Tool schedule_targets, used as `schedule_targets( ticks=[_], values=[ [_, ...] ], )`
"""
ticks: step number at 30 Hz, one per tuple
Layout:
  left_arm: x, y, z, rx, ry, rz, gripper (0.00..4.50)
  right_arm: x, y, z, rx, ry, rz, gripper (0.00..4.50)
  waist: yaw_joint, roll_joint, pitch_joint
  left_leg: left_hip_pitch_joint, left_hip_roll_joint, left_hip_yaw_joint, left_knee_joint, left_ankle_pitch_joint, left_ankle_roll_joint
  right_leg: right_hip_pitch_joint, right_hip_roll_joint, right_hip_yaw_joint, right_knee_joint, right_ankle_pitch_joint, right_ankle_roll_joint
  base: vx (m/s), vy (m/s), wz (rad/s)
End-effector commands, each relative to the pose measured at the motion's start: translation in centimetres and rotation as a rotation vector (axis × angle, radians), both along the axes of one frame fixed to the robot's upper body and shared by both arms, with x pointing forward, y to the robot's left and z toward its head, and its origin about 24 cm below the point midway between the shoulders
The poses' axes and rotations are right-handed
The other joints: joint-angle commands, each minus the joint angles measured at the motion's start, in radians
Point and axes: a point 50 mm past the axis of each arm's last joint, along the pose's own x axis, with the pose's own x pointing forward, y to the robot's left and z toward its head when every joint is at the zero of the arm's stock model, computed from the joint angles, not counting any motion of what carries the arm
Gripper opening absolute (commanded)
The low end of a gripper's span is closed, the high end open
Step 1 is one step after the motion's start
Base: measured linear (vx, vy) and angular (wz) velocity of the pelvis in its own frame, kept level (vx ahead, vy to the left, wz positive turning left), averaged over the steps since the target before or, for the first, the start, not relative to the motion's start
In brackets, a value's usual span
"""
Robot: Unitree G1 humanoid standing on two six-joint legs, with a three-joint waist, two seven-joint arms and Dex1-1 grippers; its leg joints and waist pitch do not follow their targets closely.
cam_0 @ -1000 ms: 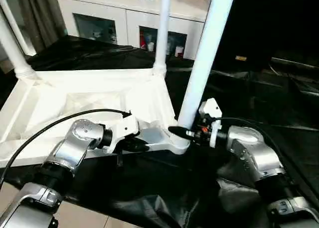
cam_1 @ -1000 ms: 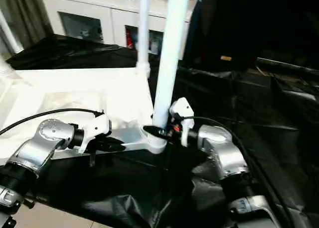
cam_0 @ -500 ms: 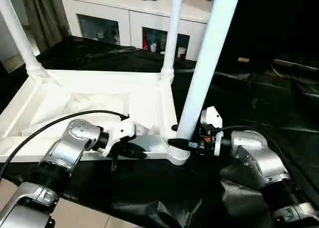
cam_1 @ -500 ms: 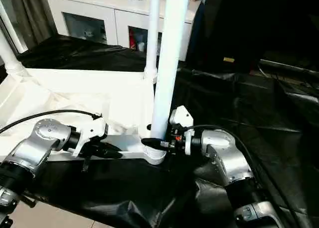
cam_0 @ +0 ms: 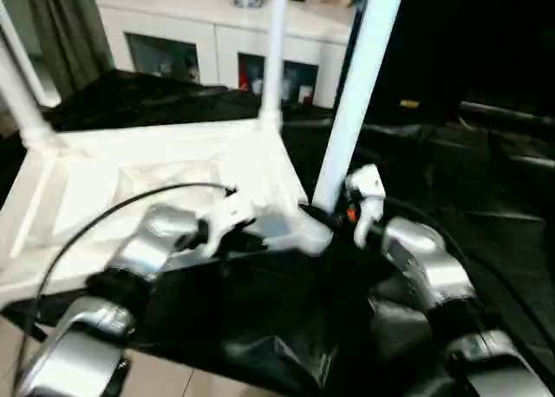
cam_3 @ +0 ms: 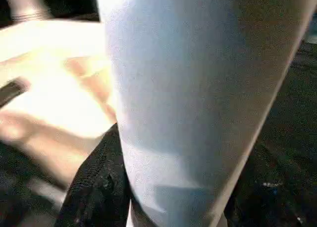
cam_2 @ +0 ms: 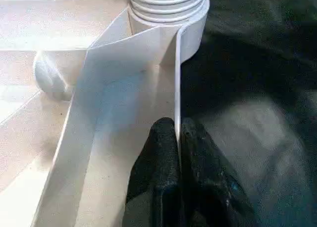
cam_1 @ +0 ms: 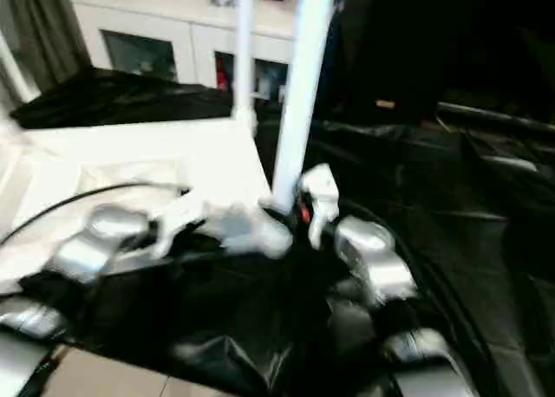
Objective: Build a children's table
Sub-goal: Insert table leg to table base
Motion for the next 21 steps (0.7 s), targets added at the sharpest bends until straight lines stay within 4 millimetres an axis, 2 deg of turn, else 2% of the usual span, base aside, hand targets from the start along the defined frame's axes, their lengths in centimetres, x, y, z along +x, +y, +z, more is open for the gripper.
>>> schedule_targets(
  ticks=[1,2,3,6,7,8,10,12,13,15,18,19,21],
  values=[
    [1.7,-1.2,1.7,-0.077,-0.069,0.148,0.0,-2.1,-3.0,-6.3,-0.13,0.297,-0.261,1.91,-0.012,0.01,-0.03,0.027,0.068,-0.047,-0.09,-0.555,-0.047,-0.001,-0.089,0.037,-0.111,-0.616,-0.1,0.0,0.0,0.0],
    [1.8,-1.4,1.7,-0.08,-0.066,0.166,0.0,-2.0,-2.8,-6.3,-0.121,0.303,-0.277,1.91,-0.017,0.013,-0.029,0.028,0.067,-0.047,-0.09,-0.559,-0.042,-0.001,-0.091,0.034,-0.113,-0.611,-0.103,0.0,0.0,0.0],
    [1.9,-1.9,1.6,-0.085,-0.055,0.201,0.0,-1.7,-2.6,-6.3,-0.112,0.312,-0.317,1.91,-0.018,0.011,-0.028,0.029,0.067,-0.047,-0.091,-0.564,-0.039,-0.001,-0.089,0.032,-0.116,-0.612,-0.1,0.0,0.0,0.0],
    [1.9,-3.2,1.1,-0.079,-0.035,0.243,0.0,-1.3,-1.8,-6.4,-0.128,0.316,-0.364,1.91,-0.021,0.013,-0.029,0.024,0.066,-0.047,-0.092,-0.563,-0.03,0.002,-0.092,0.029,-0.118,-0.601,-0.098,0.0,0.0,0.0],
    [1.8,-3.7,0.8,-0.069,-0.03,0.247,0.0,-1.2,-1.5,-6.3,-0.149,0.309,-0.373,1.91,-0.022,-0.002,-0.029,0.021,0.067,-0.045,-0.093,-0.558,-0.025,0.002,-0.094,0.03,-0.118,-0.601,-0.096,0.0,0.0,0.0],
    [1.6,-4.3,0.5,-0.044,-0.03,0.245,0.0,-1.1,-1.0,-6.4,-0.169,0.31,-0.378,1.91,-0.018,-0.001,-0.03,0.024,0.066,-0.043,-0.092,-0.546,-0.022,-0.003,-0.098,0.034,-0.117,-0.606,-0.1,0.0,0.0,0.0],
    [1.5,-4.7,0.2,-0.023,-0.031,0.247,0.0,-1.0,-0.5,-6.4,-0.179,0.316,-0.393,1.91,-0.019,0.003,-0.027,0.021,0.066,-0.045,-0.094,-0.548,-0.021,-0.002,-0.097,0.033,-0.118,-0.621,-0.094,0.0,0.0,0.0],
    [1.6,-4.8,0.2,-0.017,-0.033,0.252,0.0,-1.0,-0.4,-6.4,-0.185,0.321,-0.4,1.91,-0.018,0.0,-0.028,0.022,0.066,-0.045,-0.095,-0.555,-0.022,-0.004,-0.096,0.034,-0.118,-0.625,-0.083,0.0,0.0,0.0],
    [1.6,-4.8,0.2,-0.016,-0.033,0.258,0.0,-1.0,-0.3,-6.5,-0.189,0.324,-0.409,1.91,-0.02,-0.005,-0.028,0.021,0.066,-0.046,-0.095,-0.557,-0.021,-0.005,-0.098,0.034,-0.117,-0.632,-0.079,0.0,0.0,0.0],
    [1.7,-4.7,0.2,-0.01,-0.036,0.267,0.0,-0.9,-0.2,-6.5,-0.189,0.325,-0.415,1.91,-0.022,-0.004,-0.027,0.021,0.065,-0.048,-0.097,-0.576,-0.023,-0.007,-0.098,0.032,-0.121,-0.654,-0.066,0.0,0.0,0.0],
    [1.8,-4.5,0.3,-0.006,-0.037,0.276,0.0,-0.8,0.2,-6.5,-0.168,0.322,-0.424,1.91,-0.027,-0.002,-0.024,0.029,0.064,-0.052,-0.095,-0.624,-0.029,-0.014,-0.097,0.02,-0.131,-0.696,-0.041,0.0,0.0,0.0],
    [1.8,-4.5,0.3,-0.005,-0.038,0.276,0.0,-0.8,0.2,-6.4,-0.166,0.321,-0.428,1.91,-0.03,0.0,-0.024,0.029,0.064,-0.055,-0.096,-0.641,-0.031,-0.011,-0.097,0.013,-0.134,-0.699,-0.034,0.0,0.0,0.0],
    [1.8,-4.4,0.2,-0.002,-0.039,0.278,0.0,-0.6,0.3,-6.2,-0.172,0.303,-0.426,1.91,-0.033,0.006,-0.027,0.024,0.068,-0.058,-0.103,-0.645,-0.035,0.0,-0.099,0.009,-0.132,-0.659,-0.038,0.0,0.0,0.0]
  ],
)
